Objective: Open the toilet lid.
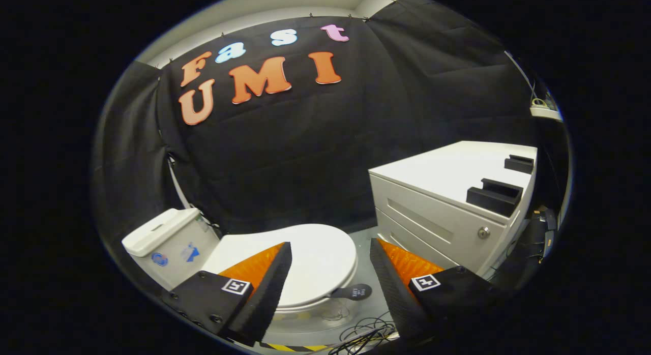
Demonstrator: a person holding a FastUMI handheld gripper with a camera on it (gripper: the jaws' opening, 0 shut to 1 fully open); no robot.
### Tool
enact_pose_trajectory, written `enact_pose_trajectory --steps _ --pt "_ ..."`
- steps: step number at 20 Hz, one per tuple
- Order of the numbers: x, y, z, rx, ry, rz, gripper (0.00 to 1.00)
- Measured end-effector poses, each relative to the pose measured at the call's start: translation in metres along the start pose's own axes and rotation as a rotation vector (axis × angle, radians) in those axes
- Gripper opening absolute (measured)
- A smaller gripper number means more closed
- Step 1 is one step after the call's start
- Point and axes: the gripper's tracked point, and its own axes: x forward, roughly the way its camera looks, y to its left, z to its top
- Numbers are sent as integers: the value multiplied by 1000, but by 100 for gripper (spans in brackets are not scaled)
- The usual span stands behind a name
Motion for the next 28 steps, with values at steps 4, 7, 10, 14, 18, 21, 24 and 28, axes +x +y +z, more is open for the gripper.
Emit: enact_pose_trajectory --steps 4,7,10,14,18,21,24,28 --pt "13 -15 -45 59 101 -38 99" --pt "24 -14 -67 108 161 -40 99" --pt "34 -16 -90 196 224 -60 98" --pt "54 -35 -99 250 226 -127 97" --pt "75 -44 -117 310 257 -148 89" --pt "87 -40 -124 301 262 -130 83" --pt "91 -31 -123 291 249 -102 70" --pt "90 -35 -128 366 276 -86 55"
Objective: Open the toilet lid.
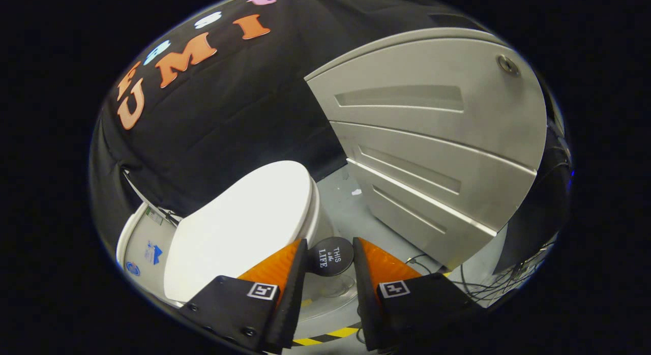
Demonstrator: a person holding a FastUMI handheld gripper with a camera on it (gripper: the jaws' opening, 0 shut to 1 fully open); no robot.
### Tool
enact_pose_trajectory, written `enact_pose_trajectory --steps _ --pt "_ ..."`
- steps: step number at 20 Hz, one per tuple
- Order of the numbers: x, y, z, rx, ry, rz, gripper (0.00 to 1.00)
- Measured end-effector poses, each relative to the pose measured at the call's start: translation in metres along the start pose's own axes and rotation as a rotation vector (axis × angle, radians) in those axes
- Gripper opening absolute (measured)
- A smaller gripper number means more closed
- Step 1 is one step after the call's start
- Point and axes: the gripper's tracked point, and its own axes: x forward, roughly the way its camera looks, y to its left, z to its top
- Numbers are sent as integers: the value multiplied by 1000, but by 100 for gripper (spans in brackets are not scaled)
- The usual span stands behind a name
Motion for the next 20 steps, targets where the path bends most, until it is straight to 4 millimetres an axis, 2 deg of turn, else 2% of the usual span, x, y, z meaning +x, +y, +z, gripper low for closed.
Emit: enact_pose_trajectory --steps 2,3,4,6,7,8,10,14,16,20 --pt "-1 -3 8 86 -11 21 46" --pt "-3 -3 11 110 -19 34 38" --pt "-5 -3 14 126 -35 46 26" --pt "-8 -1 15 151 -25 68 16" --pt "-8 4 20 167 -59 83 16" --pt "-16 6 24 159 -67 97 8" --pt "-21 12 27 96 -87 87 8" --pt "-39 36 56 8 -196 116 9" --pt "-47 52 75 -44 -271 132 8" --pt "-73 87 99 -111 -331 213 8"
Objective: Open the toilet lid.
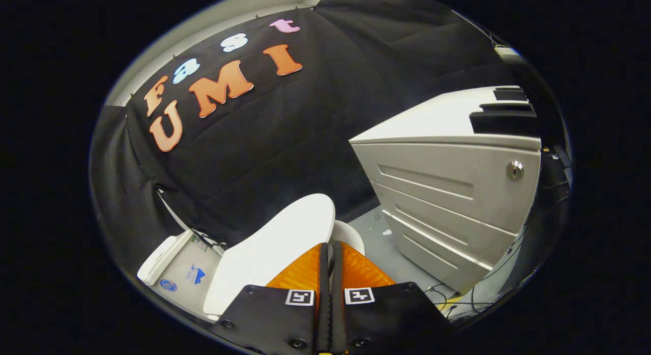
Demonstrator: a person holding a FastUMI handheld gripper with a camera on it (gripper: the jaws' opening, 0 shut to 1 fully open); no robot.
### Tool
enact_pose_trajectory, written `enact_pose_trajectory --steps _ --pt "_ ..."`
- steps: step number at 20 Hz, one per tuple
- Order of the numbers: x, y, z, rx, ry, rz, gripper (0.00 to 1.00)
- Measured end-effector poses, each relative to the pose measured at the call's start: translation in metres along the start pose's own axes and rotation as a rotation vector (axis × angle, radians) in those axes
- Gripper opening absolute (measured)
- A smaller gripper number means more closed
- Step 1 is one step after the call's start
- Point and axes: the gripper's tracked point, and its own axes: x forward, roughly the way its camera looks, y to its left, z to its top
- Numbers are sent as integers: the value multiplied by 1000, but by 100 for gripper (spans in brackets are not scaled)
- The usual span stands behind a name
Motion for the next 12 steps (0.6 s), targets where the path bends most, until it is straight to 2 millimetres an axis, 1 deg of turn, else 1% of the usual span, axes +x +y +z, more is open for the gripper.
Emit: enact_pose_trajectory --steps 3,5,7,9,12 --pt "-9 32 28 -30 -45 98 8" --pt "-14 62 52 -55 -102 168 8" --pt "-27 95 69 -65 -133 244 8" --pt "-36 129 81 -101 -153 301 8" --pt "-41 170 93 -227 -154 360 9"
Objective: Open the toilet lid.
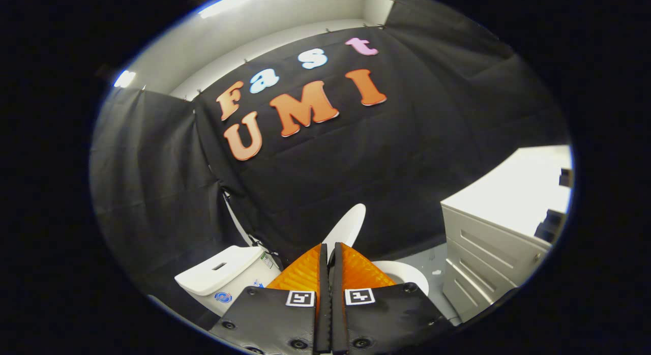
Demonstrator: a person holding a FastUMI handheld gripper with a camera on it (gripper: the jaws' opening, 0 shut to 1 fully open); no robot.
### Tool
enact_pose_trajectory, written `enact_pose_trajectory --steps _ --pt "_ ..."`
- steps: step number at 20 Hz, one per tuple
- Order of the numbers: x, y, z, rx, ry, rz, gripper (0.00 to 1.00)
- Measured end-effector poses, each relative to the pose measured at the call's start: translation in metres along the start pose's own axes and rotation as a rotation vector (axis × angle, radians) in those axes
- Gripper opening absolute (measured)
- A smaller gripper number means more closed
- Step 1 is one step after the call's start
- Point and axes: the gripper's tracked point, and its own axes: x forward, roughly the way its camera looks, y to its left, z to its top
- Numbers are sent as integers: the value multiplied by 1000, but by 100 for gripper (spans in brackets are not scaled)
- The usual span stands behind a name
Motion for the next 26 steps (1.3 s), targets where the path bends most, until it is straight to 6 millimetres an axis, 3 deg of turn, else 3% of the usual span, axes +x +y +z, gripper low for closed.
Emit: enact_pose_trajectory --steps 2,9,14,26 --pt "5 25 13 -52 1 34 8" --pt "16 71 31 -64 14 99 8" --pt "23 120 44 -86 11 170 8" --pt "45 223 52 -113 78 325 8"
